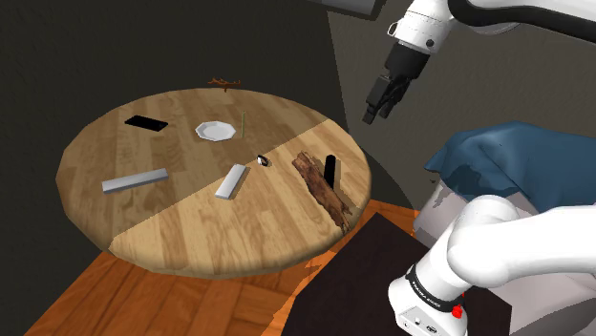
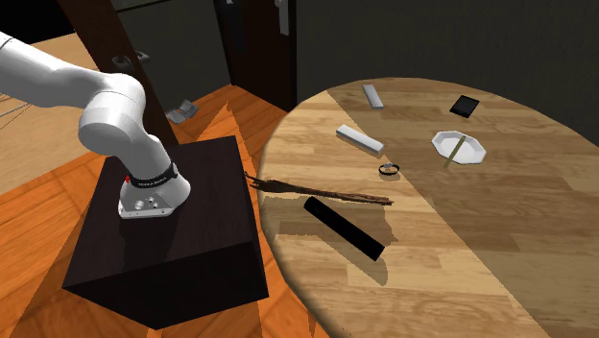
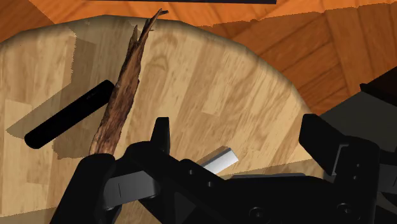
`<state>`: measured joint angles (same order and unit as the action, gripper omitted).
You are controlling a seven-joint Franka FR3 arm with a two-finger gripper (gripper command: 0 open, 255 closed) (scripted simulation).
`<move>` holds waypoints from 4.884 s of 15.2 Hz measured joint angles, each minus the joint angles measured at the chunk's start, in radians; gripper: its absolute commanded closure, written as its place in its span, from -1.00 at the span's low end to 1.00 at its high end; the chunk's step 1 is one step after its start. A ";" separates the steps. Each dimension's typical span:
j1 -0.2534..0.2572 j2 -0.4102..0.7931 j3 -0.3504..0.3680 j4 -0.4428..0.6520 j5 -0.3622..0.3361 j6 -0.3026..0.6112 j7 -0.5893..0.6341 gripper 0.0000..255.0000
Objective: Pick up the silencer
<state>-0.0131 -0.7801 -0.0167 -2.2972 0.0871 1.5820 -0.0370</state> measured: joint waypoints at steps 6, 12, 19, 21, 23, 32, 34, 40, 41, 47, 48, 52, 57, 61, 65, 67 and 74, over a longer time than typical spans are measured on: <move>-0.033 0.087 0.004 -0.044 -0.017 0.118 0.041 -1.00; -0.081 0.239 0.006 -0.080 -0.043 0.287 0.110 -1.00; -0.135 0.461 0.001 -0.060 -0.079 0.467 0.201 -1.00; -0.149 0.520 -0.003 -0.056 -0.091 0.515 0.229 -1.00; -0.164 0.581 -0.010 -0.041 -0.103 0.554 0.254 -1.00; -0.219 0.884 -0.055 0.071 -0.149 0.715 0.370 -1.00; -0.228 0.950 -0.067 0.102 -0.155 0.742 0.396 -1.00; -0.261 1.152 -0.109 0.228 -0.157 0.799 0.454 -1.00; -0.266 1.181 -0.115 0.248 -0.156 0.803 0.464 -1.00; -0.292 1.327 -0.139 0.344 -0.145 0.838 0.500 -1.00; -0.294 1.339 -0.139 0.348 -0.144 0.845 0.500 -1.00; -0.298 1.381 -0.138 0.352 -0.141 0.886 0.503 -1.00; -0.297 1.398 -0.135 0.353 -0.139 0.900 0.505 1.00; -0.297 1.398 -0.135 0.353 -0.139 0.900 0.505 1.00; -0.297 1.393 -0.135 0.353 -0.139 0.894 0.504 1.00; -0.295 1.377 -0.136 0.350 -0.141 0.882 0.504 1.00; -0.289 1.302 -0.142 0.341 -0.147 0.815 0.502 1.00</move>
<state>-0.3021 0.5215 -0.1591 -1.9567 -0.0602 2.3974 0.4648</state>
